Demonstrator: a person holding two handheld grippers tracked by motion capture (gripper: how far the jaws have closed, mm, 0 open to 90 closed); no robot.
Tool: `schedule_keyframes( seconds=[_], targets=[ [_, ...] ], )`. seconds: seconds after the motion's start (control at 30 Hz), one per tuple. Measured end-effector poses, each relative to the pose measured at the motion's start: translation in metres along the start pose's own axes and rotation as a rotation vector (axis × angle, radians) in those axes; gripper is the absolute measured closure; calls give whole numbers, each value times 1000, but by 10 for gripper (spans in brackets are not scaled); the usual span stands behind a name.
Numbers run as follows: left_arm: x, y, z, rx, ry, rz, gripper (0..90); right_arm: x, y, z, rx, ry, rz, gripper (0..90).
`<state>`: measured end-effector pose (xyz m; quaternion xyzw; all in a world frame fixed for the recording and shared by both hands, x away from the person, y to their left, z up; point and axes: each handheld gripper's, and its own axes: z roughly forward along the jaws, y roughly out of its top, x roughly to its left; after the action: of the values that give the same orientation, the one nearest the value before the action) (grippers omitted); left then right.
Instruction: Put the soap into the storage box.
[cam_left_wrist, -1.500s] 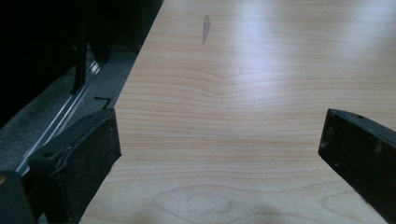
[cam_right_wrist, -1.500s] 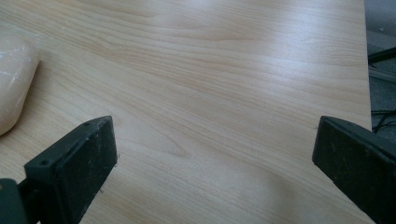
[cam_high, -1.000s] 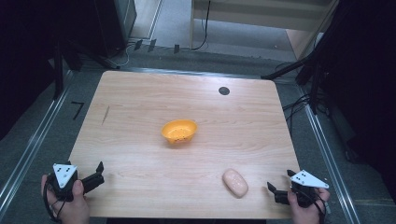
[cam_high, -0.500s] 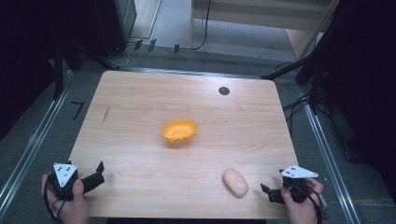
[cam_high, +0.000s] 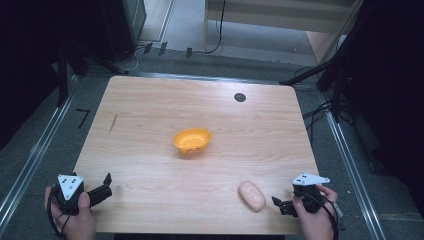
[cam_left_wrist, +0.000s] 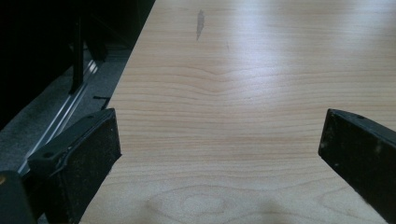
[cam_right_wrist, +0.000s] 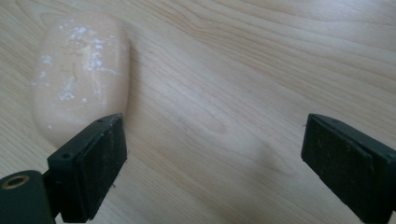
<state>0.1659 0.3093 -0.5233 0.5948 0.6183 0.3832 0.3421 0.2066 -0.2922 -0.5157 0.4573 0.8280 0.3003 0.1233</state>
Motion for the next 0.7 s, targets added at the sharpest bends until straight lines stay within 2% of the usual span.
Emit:
schedule_keyframes(
  seconds=[0.43, 0.7],
  targets=[
    [0, 0, 0, 0, 1, -4, 0, 22, 15, 8, 25, 31, -22, 74],
    [0, 0, 0, 1, 10, -8, 0, 31, 22, 13, 29, 48, -28, 74]
  ],
)
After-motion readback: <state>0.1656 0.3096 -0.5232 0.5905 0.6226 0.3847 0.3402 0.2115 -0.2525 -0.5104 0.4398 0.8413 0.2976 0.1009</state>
